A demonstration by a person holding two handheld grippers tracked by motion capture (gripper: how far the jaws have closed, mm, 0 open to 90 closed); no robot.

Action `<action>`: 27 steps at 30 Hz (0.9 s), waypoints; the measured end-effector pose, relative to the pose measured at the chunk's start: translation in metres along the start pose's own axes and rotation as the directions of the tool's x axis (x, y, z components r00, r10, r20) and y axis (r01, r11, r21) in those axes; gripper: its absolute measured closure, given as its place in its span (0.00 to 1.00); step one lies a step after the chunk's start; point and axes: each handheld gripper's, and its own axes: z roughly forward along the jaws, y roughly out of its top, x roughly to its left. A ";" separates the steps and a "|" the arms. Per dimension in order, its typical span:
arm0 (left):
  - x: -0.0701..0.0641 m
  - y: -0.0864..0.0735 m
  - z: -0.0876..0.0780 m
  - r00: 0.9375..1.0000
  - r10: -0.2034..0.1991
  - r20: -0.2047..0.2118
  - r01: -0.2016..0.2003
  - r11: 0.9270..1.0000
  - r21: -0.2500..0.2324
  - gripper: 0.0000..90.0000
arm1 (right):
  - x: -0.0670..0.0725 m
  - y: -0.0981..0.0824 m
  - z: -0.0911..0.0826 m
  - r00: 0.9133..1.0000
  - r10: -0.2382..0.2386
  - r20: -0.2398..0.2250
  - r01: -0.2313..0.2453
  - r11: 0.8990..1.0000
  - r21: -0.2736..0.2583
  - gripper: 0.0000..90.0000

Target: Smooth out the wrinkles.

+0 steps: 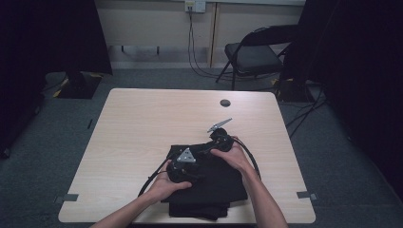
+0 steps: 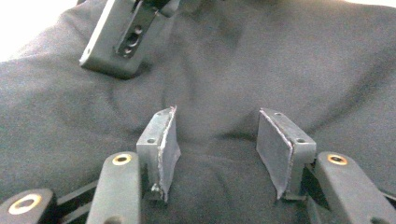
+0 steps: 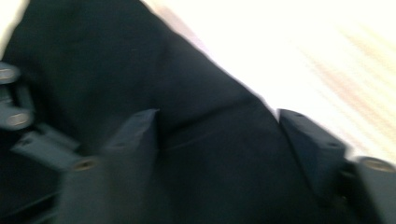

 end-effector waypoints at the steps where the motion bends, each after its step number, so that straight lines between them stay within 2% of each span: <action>1: 0.000 0.000 0.000 1.000 0.000 -0.002 0.000 1.000 -0.002 0.54 | -0.001 -0.001 -0.001 1.000 0.005 -0.013 -0.005 1.000 0.000 0.40; 3: -0.001 -0.001 0.000 1.000 0.005 -0.004 -0.005 1.000 -0.009 0.53 | -0.002 -0.002 -0.003 0.999 0.020 -0.026 -0.020 1.000 0.005 0.47; 6: 0.000 -0.002 0.000 1.000 0.000 0.002 0.000 1.000 -0.014 0.53 | 0.000 -0.001 -0.007 0.999 0.016 -0.042 -0.015 1.000 0.012 0.58; 10: 0.000 -0.002 0.000 1.000 0.001 0.000 -0.001 1.000 -0.016 0.53 | -0.001 -0.003 -0.010 0.996 0.017 -0.082 -0.015 1.000 0.021 0.67; 15: -0.001 -0.002 0.000 1.000 0.001 -0.012 -0.002 1.000 -0.018 0.55 | 0.005 -0.003 -0.014 0.996 -0.013 -0.086 0.016 0.999 0.036 0.81; 18: -0.001 -0.003 0.000 1.000 -0.005 -0.028 0.004 1.000 -0.025 0.59 | 0.010 -0.003 -0.019 0.997 -0.030 -0.073 0.031 0.999 0.012 0.87; 21: 0.000 -0.004 0.000 1.000 -0.005 -0.030 0.004 1.000 -0.030 0.61 | 0.014 -0.003 -0.023 0.997 -0.039 -0.068 0.038 0.999 -0.019 0.89; 22: 0.000 -0.004 0.000 1.000 -0.004 -0.030 0.003 1.000 -0.031 0.61 | 0.016 -0.003 -0.026 0.998 -0.041 -0.054 0.039 0.999 -0.034 0.89; 24: 0.002 -0.003 0.000 0.999 0.001 -0.051 -0.003 0.999 -0.032 0.61 | 0.018 -0.001 -0.029 0.998 -0.047 -0.049 0.044 0.997 -0.063 0.90; 26: 0.008 -0.002 0.000 0.997 -0.021 -0.070 0.018 0.999 -0.036 0.61 | 0.022 0.003 -0.031 0.998 -0.050 -0.047 0.046 0.996 -0.082 0.90; 27: 0.010 -0.002 -0.001 0.994 -0.023 -0.104 0.020 0.999 -0.038 0.61 | 0.023 0.005 -0.031 0.998 -0.054 -0.042 0.050 0.995 -0.089 0.90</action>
